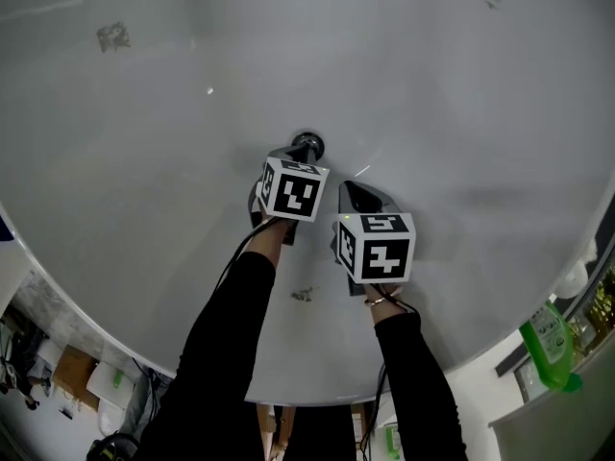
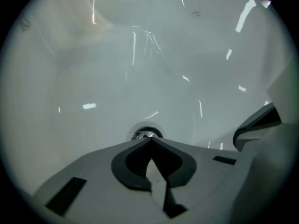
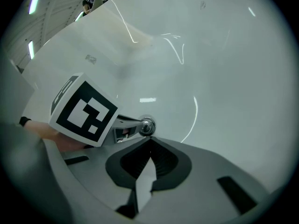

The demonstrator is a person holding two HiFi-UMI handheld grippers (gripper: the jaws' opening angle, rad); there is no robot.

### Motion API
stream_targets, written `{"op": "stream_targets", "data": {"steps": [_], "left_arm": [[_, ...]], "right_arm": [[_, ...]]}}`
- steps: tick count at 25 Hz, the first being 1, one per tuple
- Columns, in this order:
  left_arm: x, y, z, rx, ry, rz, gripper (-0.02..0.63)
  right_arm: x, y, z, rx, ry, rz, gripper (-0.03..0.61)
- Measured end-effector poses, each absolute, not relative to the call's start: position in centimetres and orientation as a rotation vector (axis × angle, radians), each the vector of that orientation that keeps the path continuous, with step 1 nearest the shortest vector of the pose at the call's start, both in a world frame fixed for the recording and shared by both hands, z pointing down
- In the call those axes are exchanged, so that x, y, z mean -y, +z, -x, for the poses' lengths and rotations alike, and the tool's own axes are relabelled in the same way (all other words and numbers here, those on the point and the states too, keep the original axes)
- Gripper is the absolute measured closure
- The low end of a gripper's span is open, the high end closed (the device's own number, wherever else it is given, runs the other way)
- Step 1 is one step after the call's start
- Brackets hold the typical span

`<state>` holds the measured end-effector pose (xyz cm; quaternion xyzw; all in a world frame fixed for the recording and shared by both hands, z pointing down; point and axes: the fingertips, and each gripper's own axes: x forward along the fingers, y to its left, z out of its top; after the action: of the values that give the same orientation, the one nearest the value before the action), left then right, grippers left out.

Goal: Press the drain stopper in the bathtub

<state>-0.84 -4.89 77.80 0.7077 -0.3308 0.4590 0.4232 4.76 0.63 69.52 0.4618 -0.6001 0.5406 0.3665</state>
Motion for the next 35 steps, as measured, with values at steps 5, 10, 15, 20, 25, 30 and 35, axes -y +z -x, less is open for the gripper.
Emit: {"op": "stream_targets", "data": {"steps": [5,10,15,20,25,30,35], "left_arm": [[4.7,75.6,1.7,0.830,1.136,-1.781,0.609],[4.9,72.5,2.3,0.846,1.108,-1.803,0.609],[5.1,69.4,2.9,0.859,1.076,-1.812,0.609],[5.1,66.9,3.3,0.866,1.063,-1.822,0.609],[4.9,64.3,3.8,0.872,1.052,-1.833,0.609],[4.3,62.1,4.3,0.884,1.039,-1.840,0.609],[3.7,60.0,4.8,0.895,1.024,-1.847,0.609]], "right_arm": [[0.0,68.2,-4.5,1.563,1.381,-1.197,0.577],[0.5,66.4,-4.5,1.573,1.388,-1.223,0.577],[0.4,64.5,-4.5,1.575,1.389,-1.235,0.577],[0.3,62.7,-4.5,1.579,1.384,-1.248,0.577],[0.5,61.0,-4.3,1.594,1.372,-1.252,0.577],[0.5,59.3,-4.3,1.608,1.357,-1.262,0.577],[0.2,57.8,-4.2,1.620,1.336,-1.263,0.577]]}}
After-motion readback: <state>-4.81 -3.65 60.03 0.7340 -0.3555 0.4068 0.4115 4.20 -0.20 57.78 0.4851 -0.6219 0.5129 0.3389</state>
